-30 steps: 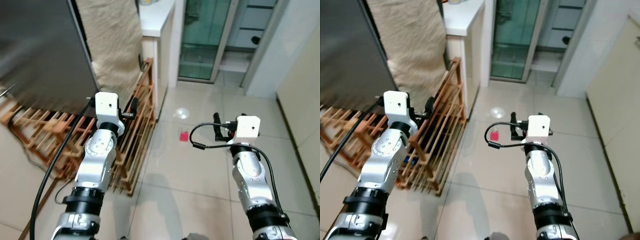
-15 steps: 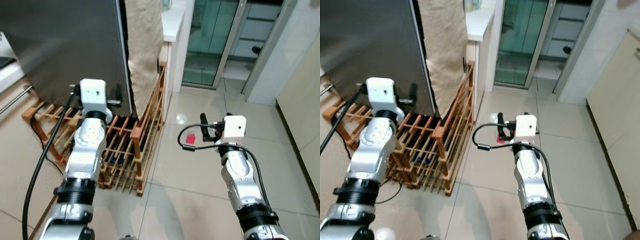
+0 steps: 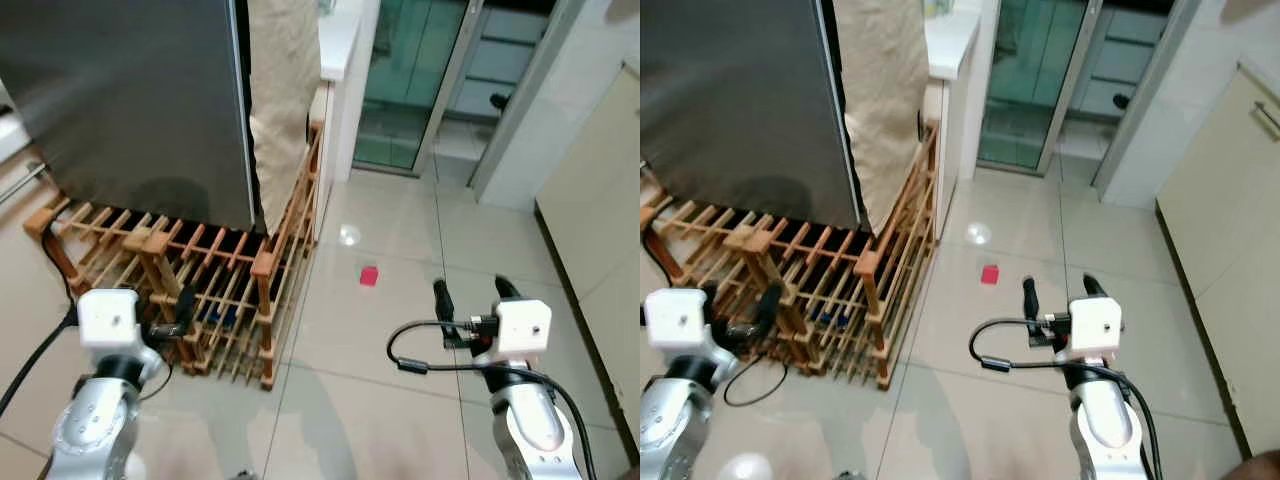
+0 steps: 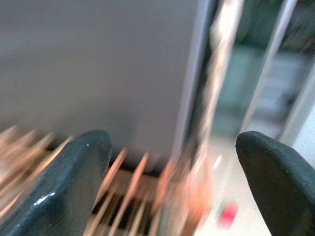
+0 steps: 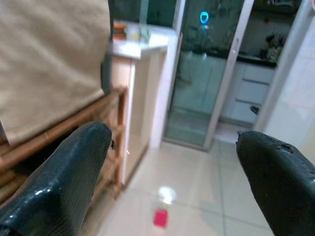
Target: Restocking fridge
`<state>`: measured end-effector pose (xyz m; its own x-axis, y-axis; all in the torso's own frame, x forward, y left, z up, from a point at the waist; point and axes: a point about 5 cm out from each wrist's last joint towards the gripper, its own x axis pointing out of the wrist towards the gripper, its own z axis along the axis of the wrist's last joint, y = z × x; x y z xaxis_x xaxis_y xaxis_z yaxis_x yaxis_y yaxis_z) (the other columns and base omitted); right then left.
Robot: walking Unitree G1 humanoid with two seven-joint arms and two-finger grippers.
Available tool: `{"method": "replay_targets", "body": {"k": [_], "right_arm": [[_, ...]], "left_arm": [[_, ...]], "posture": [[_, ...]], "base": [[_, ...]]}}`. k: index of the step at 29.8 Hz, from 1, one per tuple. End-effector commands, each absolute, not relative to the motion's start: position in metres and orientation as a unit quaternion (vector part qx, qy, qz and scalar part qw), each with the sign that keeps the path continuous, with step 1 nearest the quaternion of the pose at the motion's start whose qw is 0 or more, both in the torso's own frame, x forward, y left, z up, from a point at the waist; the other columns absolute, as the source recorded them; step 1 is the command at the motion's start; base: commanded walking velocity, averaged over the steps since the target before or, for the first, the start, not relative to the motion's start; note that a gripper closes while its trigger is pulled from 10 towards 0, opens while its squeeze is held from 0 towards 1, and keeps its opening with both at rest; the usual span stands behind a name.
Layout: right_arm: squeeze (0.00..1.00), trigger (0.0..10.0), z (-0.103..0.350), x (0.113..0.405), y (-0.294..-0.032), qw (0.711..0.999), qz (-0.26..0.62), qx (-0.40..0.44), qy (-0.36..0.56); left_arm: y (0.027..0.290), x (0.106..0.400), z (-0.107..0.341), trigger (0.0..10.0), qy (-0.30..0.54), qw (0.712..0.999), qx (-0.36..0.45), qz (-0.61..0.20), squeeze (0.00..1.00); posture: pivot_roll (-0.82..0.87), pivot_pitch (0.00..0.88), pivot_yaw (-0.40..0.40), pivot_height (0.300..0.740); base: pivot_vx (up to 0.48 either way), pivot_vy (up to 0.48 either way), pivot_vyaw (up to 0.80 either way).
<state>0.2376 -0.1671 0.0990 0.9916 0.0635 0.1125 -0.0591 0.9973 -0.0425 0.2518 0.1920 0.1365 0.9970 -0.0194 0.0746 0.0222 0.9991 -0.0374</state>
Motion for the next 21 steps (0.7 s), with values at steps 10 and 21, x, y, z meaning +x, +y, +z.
{"method": "replay_targets", "body": {"k": [10,21], "right_arm": [[0.00,10.0,0.106,0.250,-0.171,0.998,0.014,-0.021,-0.056],[0.00,10.0,0.103,0.257,-0.168,0.998,0.023,-0.025,-0.047]], "left_arm": [[0.165,0.285,0.160,10.0,-0.056,0.997,-0.031,-0.041,0.00],[0.177,0.297,0.163,10.0,-0.049,0.998,-0.031,0.021,0.00]], "posture": [[-0.13,0.000,0.017,0.740],[-0.13,0.000,0.016,0.740]], "base": [[0.472,0.000,0.00],[0.479,0.000,0.00]]}}
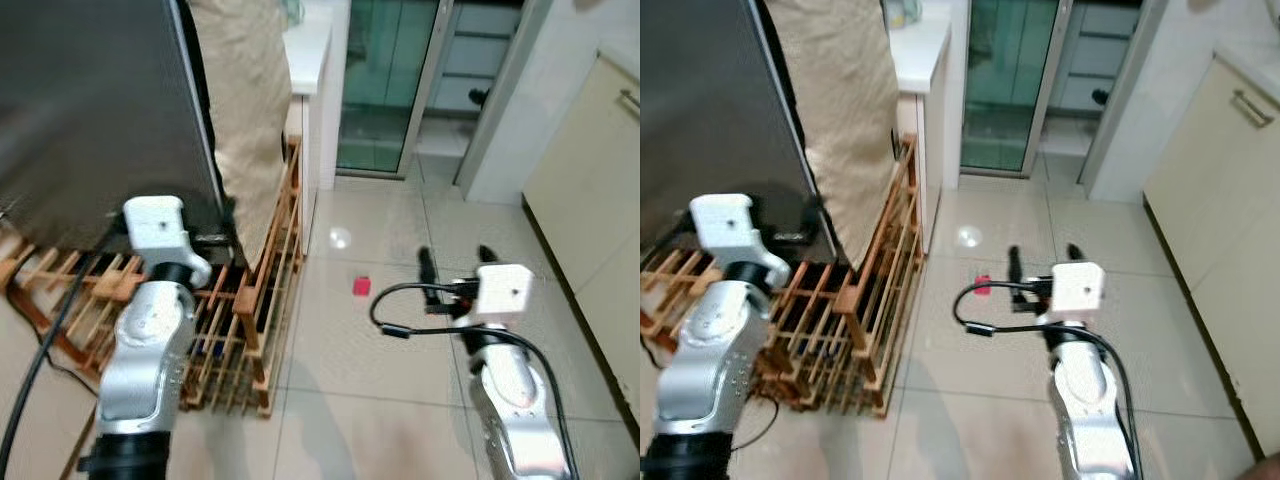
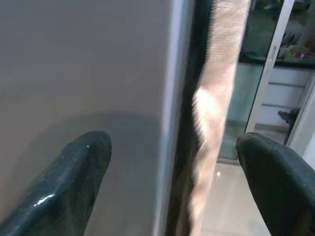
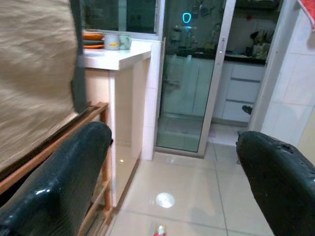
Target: Restocking fridge
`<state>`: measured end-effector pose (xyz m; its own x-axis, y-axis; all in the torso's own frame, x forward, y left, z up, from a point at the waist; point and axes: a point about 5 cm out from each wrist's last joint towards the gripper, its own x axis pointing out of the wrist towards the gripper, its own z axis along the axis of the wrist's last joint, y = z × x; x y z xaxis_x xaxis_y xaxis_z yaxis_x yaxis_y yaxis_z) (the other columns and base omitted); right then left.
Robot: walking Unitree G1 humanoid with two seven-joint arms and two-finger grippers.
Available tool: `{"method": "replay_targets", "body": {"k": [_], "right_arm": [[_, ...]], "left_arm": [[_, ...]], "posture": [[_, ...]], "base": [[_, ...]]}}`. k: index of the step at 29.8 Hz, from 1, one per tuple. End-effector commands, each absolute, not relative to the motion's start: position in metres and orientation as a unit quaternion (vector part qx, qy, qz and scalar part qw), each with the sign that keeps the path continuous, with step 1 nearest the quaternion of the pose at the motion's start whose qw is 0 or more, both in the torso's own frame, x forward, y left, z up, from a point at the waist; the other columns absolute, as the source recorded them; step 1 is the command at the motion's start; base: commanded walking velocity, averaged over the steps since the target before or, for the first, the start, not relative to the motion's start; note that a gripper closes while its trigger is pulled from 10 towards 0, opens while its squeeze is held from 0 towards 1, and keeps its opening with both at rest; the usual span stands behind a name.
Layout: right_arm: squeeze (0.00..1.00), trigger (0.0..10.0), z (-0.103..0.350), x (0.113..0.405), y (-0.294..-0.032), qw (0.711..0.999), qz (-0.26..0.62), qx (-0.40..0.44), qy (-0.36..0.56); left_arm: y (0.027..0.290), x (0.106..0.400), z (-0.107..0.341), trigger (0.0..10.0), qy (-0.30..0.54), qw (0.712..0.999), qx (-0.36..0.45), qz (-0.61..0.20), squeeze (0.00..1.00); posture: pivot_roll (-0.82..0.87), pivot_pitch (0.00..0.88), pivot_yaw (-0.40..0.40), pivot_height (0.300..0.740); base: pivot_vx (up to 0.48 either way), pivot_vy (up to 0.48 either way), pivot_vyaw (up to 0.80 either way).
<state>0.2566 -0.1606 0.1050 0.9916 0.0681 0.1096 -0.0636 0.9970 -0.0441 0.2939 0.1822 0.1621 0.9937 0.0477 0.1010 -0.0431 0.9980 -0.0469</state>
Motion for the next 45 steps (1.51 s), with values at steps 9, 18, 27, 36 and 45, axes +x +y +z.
{"method": "replay_targets", "body": {"k": [9,18,27,36,45], "right_arm": [[0.00,10.0,0.101,0.265,-0.161,0.998,0.041,-0.025,-0.044],[0.00,10.0,0.098,0.269,-0.151,0.998,0.052,-0.017,-0.043],[0.00,10.0,0.098,0.277,-0.152,0.997,0.054,-0.019,-0.044],[0.00,10.0,0.100,0.282,-0.151,0.997,0.058,-0.016,-0.047],[0.00,10.0,0.075,0.258,-0.147,0.995,0.095,-0.001,0.007]], "left_arm": [[0.189,0.299,0.183,10.0,-0.087,0.995,-0.012,0.046,0.00],[0.186,0.304,0.192,10.0,-0.095,0.995,-0.017,0.026,0.00],[0.143,0.335,0.176,10.0,-0.013,0.999,-0.028,-0.042,0.00],[0.069,0.356,0.179,10.0,-0.005,0.980,-0.087,-0.180,0.00],[-0.036,0.328,0.207,10.0,-0.037,0.851,-0.169,-0.495,0.00]], "posture": [[-0.09,0.000,0.009,0.740],[-0.07,0.000,0.020,0.740],[-0.08,0.000,0.019,0.740],[-0.09,0.000,0.011,0.740],[-0.15,0.000,0.042,0.740]], "base": [[0.062,0.000,0.00],[0.000,0.000,0.00],[0.000,0.000,0.00],[0.000,0.000,0.00],[0.000,0.000,0.00]]}}
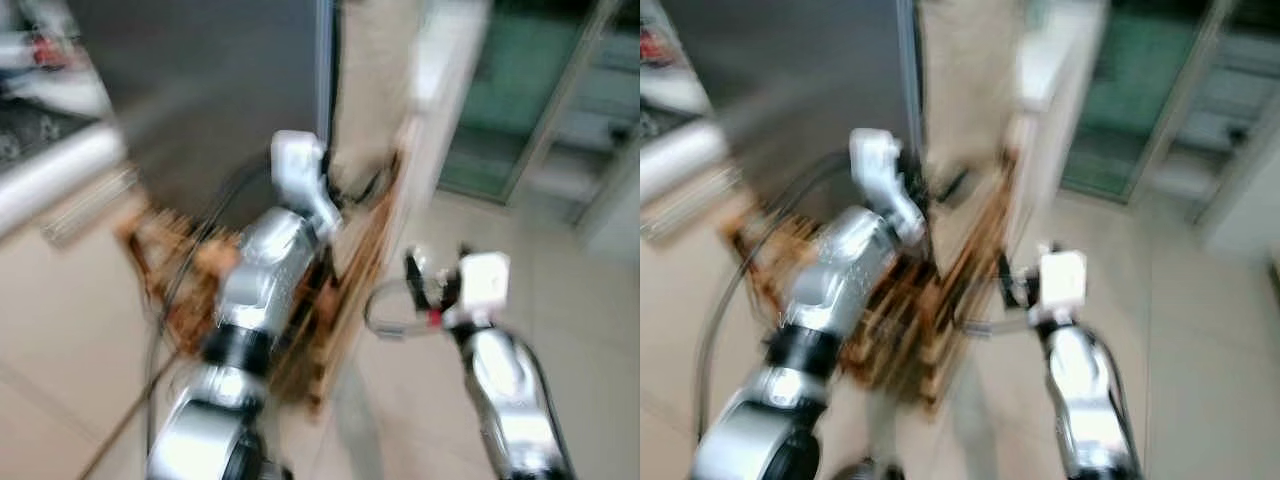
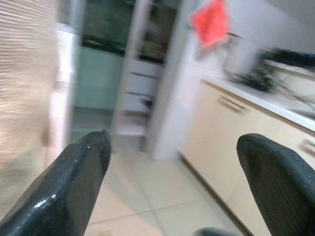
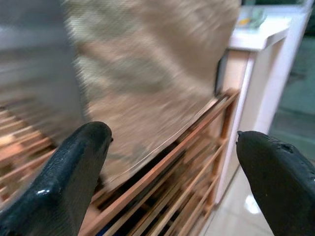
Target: Restocking fridge
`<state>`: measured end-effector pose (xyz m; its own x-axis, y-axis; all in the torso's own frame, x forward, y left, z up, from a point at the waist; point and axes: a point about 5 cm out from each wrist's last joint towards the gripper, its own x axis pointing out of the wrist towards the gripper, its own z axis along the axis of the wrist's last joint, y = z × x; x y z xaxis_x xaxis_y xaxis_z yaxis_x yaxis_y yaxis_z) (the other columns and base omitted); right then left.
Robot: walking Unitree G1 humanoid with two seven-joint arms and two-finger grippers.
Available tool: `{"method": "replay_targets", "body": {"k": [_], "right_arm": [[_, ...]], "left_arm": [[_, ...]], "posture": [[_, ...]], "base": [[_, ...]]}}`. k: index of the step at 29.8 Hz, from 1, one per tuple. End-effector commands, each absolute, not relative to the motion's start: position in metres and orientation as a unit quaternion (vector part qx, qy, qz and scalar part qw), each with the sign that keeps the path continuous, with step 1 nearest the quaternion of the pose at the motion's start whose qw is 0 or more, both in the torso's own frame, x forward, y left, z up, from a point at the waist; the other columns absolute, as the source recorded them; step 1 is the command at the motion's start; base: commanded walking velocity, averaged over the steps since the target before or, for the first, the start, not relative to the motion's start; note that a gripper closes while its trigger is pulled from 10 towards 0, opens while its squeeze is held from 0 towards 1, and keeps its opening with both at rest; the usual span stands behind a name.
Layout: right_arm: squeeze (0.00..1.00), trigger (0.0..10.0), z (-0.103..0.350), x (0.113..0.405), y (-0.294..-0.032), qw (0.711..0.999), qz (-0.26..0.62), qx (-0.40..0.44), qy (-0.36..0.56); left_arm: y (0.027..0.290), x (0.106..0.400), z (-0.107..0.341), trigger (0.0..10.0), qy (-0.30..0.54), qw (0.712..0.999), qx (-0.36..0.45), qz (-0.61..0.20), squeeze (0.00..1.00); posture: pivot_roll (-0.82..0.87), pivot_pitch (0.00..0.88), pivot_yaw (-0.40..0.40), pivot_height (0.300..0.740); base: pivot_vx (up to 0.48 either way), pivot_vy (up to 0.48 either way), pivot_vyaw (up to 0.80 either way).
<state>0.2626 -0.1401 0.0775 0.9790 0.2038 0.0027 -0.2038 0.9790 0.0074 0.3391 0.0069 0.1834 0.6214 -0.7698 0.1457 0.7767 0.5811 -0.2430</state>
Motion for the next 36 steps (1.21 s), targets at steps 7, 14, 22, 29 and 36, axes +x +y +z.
{"method": "replay_targets", "body": {"k": [7,14,22,29,36], "right_arm": [[0.00,10.0,0.071,0.249,-0.144,0.996,0.092,0.001,0.015],[0.00,10.0,0.072,0.250,-0.146,0.995,0.098,-0.003,0.018],[0.00,10.0,0.067,0.251,-0.148,0.994,0.102,-0.006,0.028],[0.00,10.0,0.068,0.262,-0.146,0.995,0.100,-0.010,0.023],[0.00,10.0,0.071,0.267,-0.147,0.995,0.097,-0.013,0.016]], "left_arm": [[-0.022,0.339,0.197,10.0,-0.036,0.878,-0.152,-0.452,0.00],[0.054,0.341,0.204,10.0,-0.098,0.908,-0.170,-0.370,0.00],[0.112,0.329,0.212,10.0,-0.131,0.930,-0.125,-0.321,0.00],[0.098,0.336,0.199,10.0,-0.095,0.950,-0.089,-0.282,0.00],[0.083,0.342,0.193,10.0,-0.083,0.958,-0.081,-0.262,0.00]], "posture": [[-0.17,0.000,0.053,0.740],[-0.14,0.000,0.029,0.740],[-0.11,0.000,0.014,0.740],[-0.10,0.000,0.021,0.740],[-0.12,0.000,0.020,0.740]], "base": [[0.000,0.000,0.00],[0.000,0.000,0.00],[0.000,0.000,0.00],[0.000,0.000,0.00],[0.000,0.000,0.00]]}}
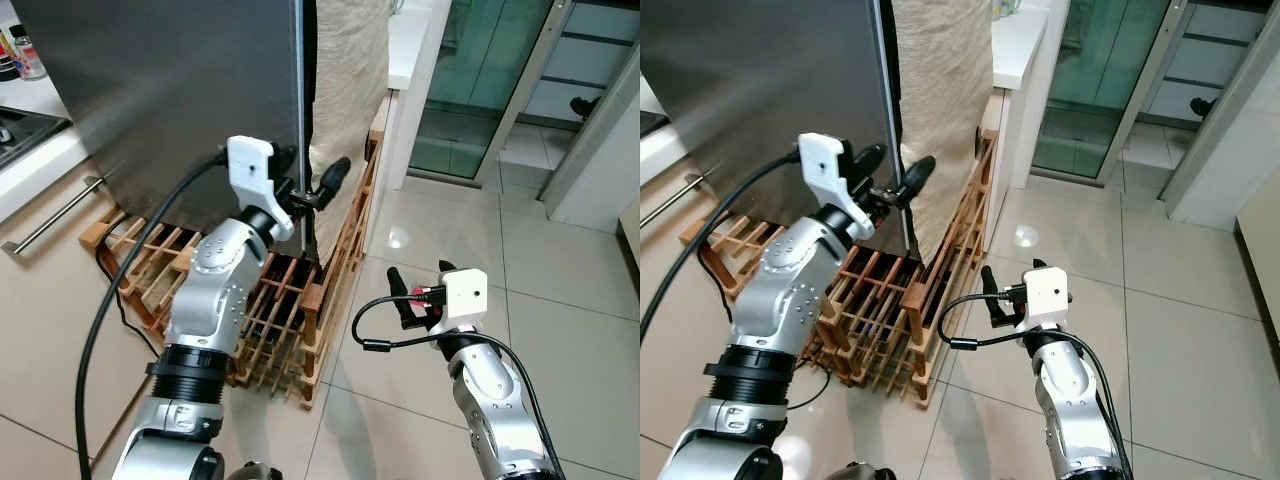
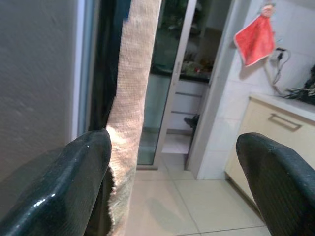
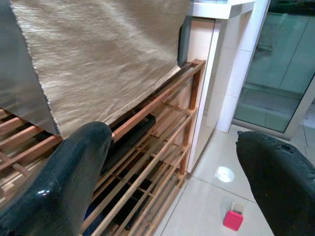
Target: Restocking fridge
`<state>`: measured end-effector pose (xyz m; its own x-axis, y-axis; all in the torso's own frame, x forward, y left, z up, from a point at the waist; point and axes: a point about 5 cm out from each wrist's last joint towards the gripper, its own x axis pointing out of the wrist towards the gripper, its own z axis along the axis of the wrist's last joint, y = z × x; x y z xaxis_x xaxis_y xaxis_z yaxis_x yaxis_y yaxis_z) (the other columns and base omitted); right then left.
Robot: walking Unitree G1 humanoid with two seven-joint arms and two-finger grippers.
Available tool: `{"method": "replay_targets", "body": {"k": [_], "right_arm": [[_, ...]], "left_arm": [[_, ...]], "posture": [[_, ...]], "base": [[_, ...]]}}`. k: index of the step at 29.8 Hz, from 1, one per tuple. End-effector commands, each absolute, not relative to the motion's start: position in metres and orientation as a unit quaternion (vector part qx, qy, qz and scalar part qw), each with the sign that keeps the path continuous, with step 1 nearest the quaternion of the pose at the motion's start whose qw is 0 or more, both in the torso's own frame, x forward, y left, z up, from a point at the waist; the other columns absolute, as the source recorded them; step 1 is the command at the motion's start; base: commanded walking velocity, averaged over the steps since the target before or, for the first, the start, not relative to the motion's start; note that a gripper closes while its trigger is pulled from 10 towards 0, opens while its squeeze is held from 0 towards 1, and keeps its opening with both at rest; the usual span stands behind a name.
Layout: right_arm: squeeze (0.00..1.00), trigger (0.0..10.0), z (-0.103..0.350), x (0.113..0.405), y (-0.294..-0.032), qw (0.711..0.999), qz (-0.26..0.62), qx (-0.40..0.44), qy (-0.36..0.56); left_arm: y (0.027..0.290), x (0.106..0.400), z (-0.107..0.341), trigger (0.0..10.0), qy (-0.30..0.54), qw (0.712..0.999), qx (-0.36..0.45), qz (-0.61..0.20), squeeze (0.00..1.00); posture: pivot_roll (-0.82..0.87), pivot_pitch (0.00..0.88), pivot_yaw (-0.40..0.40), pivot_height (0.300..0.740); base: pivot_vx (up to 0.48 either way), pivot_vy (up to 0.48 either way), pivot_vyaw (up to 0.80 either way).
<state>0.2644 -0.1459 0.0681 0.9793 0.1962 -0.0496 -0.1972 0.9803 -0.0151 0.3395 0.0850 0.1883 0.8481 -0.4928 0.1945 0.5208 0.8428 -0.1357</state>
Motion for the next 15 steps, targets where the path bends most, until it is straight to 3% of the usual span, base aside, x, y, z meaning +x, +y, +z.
{"method": "replay_targets", "body": {"k": [1,15], "right_arm": [[0.00,10.0,0.071,0.268,-0.147,0.995,0.097,-0.014,0.015],[0.00,10.0,0.070,0.264,-0.150,0.996,0.089,-0.022,0.013]], "left_arm": [[0.080,0.343,0.192,10.0,-0.082,0.959,-0.083,-0.258,0.00],[0.074,0.367,0.192,10.0,-0.077,0.977,-0.076,-0.184,0.00]], "posture": [[-0.12,0.000,0.019,0.740],[-0.15,0.000,0.034,0.740]], "base": [[0.000,0.000,0.00],[0.000,0.000,0.00]]}}
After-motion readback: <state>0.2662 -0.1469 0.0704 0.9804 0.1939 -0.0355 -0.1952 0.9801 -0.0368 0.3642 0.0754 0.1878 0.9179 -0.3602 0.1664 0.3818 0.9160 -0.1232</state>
